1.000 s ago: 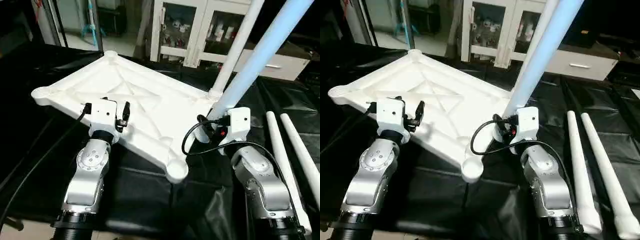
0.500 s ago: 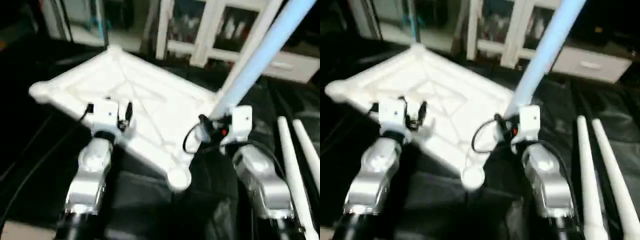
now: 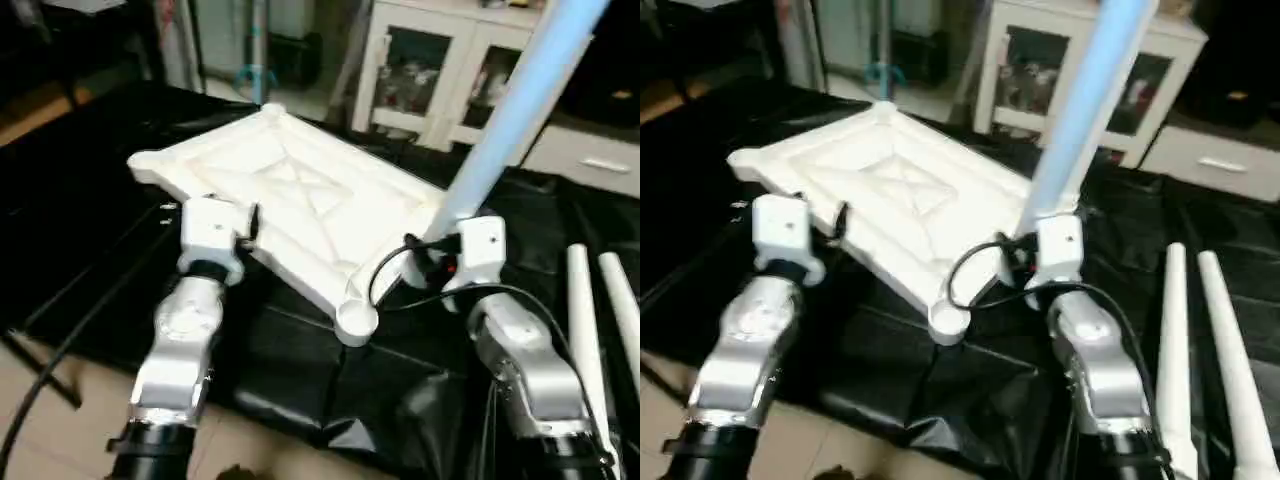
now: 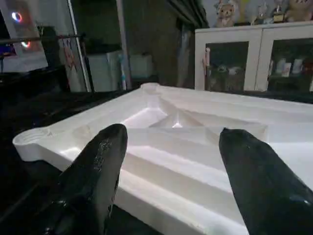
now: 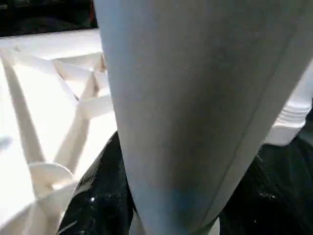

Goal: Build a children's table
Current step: Pick table leg, then insert table leg to table base

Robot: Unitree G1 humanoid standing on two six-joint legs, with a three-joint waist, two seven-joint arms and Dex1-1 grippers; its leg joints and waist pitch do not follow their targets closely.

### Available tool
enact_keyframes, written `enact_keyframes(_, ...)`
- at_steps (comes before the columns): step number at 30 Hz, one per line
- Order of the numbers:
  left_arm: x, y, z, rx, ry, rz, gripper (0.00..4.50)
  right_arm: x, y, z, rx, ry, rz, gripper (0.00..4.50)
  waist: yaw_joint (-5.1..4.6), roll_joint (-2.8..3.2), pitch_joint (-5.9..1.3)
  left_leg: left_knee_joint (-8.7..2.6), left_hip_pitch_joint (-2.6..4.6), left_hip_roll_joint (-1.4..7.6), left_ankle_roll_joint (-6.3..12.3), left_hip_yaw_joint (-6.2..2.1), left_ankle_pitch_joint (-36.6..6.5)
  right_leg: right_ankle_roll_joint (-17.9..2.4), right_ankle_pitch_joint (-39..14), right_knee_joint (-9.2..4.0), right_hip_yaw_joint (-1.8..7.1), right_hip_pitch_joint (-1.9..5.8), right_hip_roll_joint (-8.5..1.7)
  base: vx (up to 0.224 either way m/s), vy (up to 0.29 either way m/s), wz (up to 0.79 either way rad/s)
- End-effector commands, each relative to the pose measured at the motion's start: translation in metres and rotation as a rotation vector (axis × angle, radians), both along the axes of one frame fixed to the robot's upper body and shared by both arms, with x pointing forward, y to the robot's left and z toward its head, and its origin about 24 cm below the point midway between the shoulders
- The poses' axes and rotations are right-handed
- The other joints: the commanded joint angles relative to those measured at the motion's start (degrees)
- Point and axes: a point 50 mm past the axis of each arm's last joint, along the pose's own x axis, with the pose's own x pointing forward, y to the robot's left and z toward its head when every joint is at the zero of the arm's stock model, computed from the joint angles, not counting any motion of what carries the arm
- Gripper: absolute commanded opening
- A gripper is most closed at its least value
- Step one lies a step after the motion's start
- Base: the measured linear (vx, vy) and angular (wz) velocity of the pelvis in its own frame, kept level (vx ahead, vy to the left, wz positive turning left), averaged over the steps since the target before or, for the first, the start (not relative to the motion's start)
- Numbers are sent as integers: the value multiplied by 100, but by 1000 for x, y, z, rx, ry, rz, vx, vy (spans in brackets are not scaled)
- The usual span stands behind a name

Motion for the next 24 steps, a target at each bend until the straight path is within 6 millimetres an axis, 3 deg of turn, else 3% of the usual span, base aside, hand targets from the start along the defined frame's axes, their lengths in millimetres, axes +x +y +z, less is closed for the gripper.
enact_keyframes(1,2,2,-2,19,23,-20,341,0,1,3,-2,-14,4,186,33,52,-461,-323,-77,346,308,-46,8,300,-332,-566,488,222,-718,0,0,0)
enact_keyframes(3,3,0,-3,54,32,-117,341,0,2,3,-1,-16,10,186,14,63,-450,-333,-92,371,246,-15,-143,-24,281,-503,497,198,-726,0,0,0)
enact_keyframes(4,2,-1,-3,54,33,-129,341,0,2,3,-1,-16,11,186,24,80,-433,-352,-80,361,223,1,-275,-145,269,-522,495,192,-757,0,0,0)
enact_keyframes(5,0,-6,-6,68,76,-323,341,0,2,4,0,-19,33,186,12,75,-433,-359,-80,364,217,11,-325,-197,247,-526,496,197,-766,0,0,0)
enact_keyframes(7,-2,-9,-10,117,123,-479,375,0,1,6,1,-20,59,186,13,80,-420,-388,-60,369,158,31,-378,-304,147,-519,514,171,-777,0,0,0)
enact_keyframes(10,0,-4,-19,402,231,-792,395,-1,-5,11,-16,-31,166,186,-2,68,-405,-411,-53,356,160,62,-528,-308,51,-528,531,167,-773,0,0,0)
enact_keyframes(11,0,-3,-20,419,238,-804,395,-1,-6,11,-17,-32,173,186,31,88,-398,-417,-40,335,174,76,-607,-220,-175,-582,545,167,-781,0,0,0)
enact_keyframes(12,2,-1,-21,467,256,-837,419,-2,-7,12,-19,-34,192,186,18,84,-408,-419,-49,352,138,78,-608,-238,-146,-546,550,175,-789,0,0,0)
enact_keyframes(14,7,2,-22,527,284,-875,423,-3,-11,14,-24,-36,225,186,16,67,-410,-427,-57,356,98,95,-648,-217,-267,-552,559,182,-799,0,0,0)
enact_keyframes(15,12,4,-22,587,308,-921,429,-5,-15,16,-39,-39,269,186,14,127,-414,-415,-54,355,86,106,-654,-274,-260,-555,569,163,-806,0,0,0)
enact_keyframes(16,17,4,-22,628,341,-971,440,-8,-19,19,-59,-43,317,186,20,128,-421,-404,-17,368,90,121,-709,-315,-225,-560,585,138,-808,0,0,0)
enact_keyframes(18,20,4,-21,654,367,-1016,440,-11,-22,21,-72,-46,359,186,34,95,-422,-403,-53,355,142,131,-653,-351,-185,-564,588,177,-823,0,0,0)
enact_keyframes(19,27,3,-19,708,370,-1034,440,-14,-25,23,-79,-42,399,186,54,120,-424,-381,-27,348,191,155,-651,-316,-162,-597,592,145,-794,0,0,0)
enact_keyframes(20,29,3,-19,723,371,-1039,440,-16,-26,24,-81,-40,411,186,57,108,-440,-377,-20,367,179,151,-651,-345,-51,-549,593,154,-806,0,0,0)
enact_keyframes(21,37,-1,-16,778,364,-1041,440,-20,-28,25,-84,-27,442,186,44,132,-442,-378,-56,361,212,148,-566,-401,101,-549,580,168,-799,0,0,0)
enact_keyframes(22,42,-3,-15,801,362,-1044,440,-22,-30,26,-88,-21,458,186,67,119,-450,-354,-27,349,247,157,-637,-355,50,-573,587,171,-798,0,0,0)
enact_keyframes(24,50,-9,-14,839,351,-1032,440,-25,-30,27,-98,-18,466,186,85,102,-459,-353,-63,367,249,150,-523,-418,144,-536,581,195,-831,0,0,0)
